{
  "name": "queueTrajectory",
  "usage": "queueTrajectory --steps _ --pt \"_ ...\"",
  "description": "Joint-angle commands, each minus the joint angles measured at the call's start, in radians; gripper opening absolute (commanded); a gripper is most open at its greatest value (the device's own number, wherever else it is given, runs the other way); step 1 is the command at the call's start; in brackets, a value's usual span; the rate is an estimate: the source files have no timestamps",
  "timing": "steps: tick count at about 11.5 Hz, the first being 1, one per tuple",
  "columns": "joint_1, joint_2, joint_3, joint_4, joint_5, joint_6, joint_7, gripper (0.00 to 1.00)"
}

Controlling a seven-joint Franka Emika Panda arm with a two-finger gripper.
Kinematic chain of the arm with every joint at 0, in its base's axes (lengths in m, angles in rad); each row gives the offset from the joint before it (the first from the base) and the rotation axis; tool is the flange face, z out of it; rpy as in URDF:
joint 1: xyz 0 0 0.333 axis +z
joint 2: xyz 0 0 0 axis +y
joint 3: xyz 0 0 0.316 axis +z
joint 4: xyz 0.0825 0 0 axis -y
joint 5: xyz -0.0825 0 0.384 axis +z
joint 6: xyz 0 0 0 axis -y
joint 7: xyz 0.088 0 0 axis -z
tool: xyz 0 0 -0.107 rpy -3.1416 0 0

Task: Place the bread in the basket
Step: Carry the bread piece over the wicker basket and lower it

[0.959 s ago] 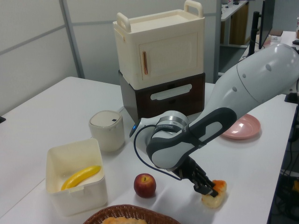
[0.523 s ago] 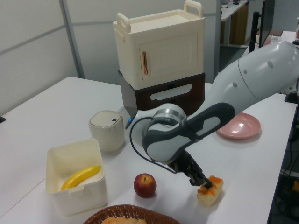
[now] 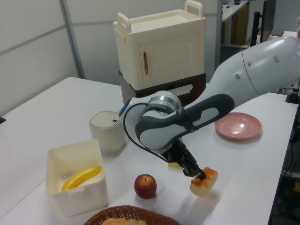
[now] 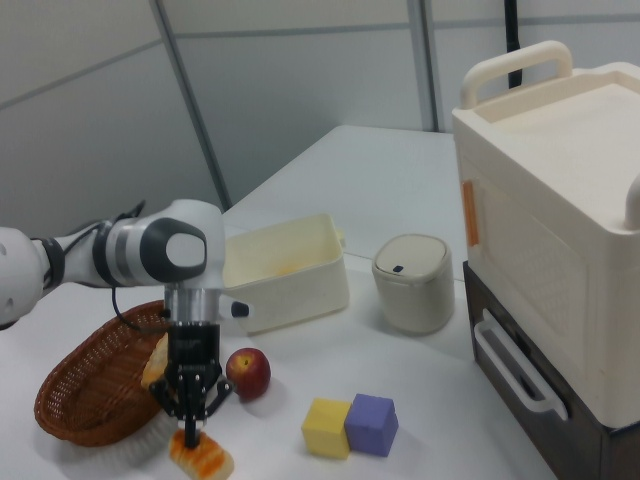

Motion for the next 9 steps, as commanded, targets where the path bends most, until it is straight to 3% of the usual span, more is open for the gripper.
queueTrajectory --steps 1,3,9 --pt "0.016 -0.023 0.037 0.085 0.033 -0.037 0.022 0.00" --pt "0.019 -0.025 0.057 0.154 0.084 -0.040 0.074 0.00" --pt "0.018 -0.026 0.260 0.225 0.203 0.047 0.374 0.00"
